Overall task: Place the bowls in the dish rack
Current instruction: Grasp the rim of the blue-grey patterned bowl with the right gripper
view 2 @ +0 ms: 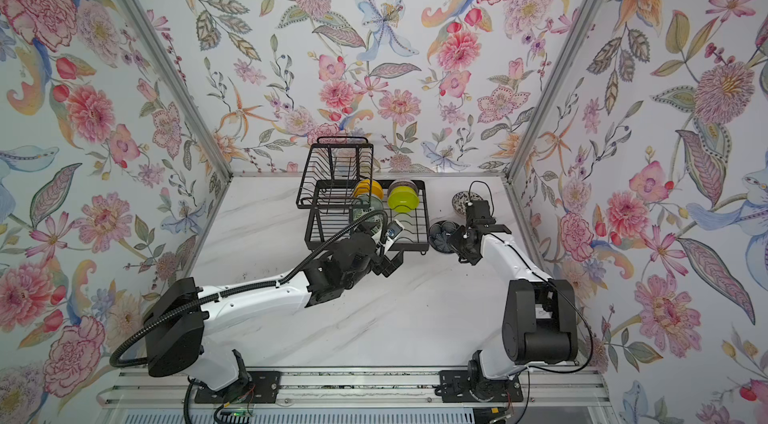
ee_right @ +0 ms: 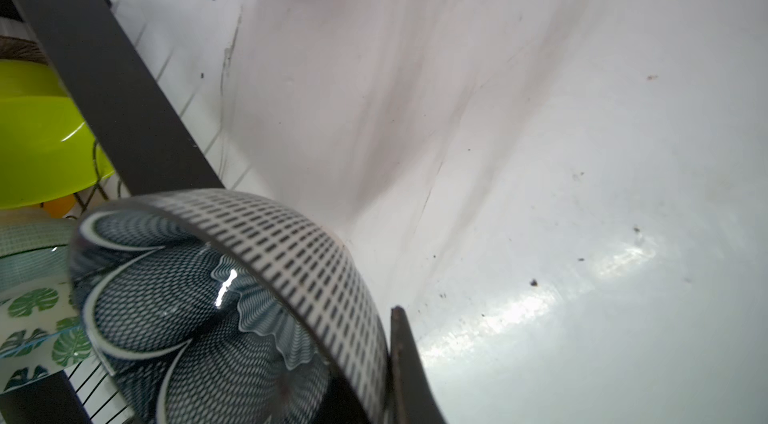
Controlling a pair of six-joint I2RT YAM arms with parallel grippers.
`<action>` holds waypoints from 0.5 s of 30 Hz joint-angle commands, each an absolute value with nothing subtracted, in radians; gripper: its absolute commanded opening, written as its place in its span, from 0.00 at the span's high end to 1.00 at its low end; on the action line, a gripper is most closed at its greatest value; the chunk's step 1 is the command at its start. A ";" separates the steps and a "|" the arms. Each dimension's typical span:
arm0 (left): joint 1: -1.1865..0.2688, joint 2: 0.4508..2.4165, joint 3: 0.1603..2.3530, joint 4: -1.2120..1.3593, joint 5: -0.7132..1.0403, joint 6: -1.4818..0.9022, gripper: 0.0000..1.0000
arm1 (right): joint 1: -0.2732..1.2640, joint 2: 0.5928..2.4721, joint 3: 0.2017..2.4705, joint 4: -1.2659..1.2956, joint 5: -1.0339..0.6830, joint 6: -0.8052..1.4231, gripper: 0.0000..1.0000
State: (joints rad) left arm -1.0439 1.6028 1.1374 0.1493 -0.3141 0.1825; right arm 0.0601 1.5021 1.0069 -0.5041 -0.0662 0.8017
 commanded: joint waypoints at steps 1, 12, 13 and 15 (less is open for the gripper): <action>-1.052 1.630 1.255 0.052 -0.339 0.071 0.01 | 0.078 1.430 0.992 -0.466 -0.051 0.802 1.00; -1.052 1.753 1.592 -0.257 -0.364 -0.271 0.01 | 0.114 1.289 0.989 -0.425 -0.070 0.736 1.00; -1.052 1.765 1.628 -0.280 -0.362 -0.305 0.01 | 0.119 1.275 0.986 -0.418 -0.072 0.735 1.00; -1.047 1.782 1.682 -0.320 -0.360 -0.377 0.01 | 0.128 1.249 0.986 -0.408 -0.075 0.732 1.00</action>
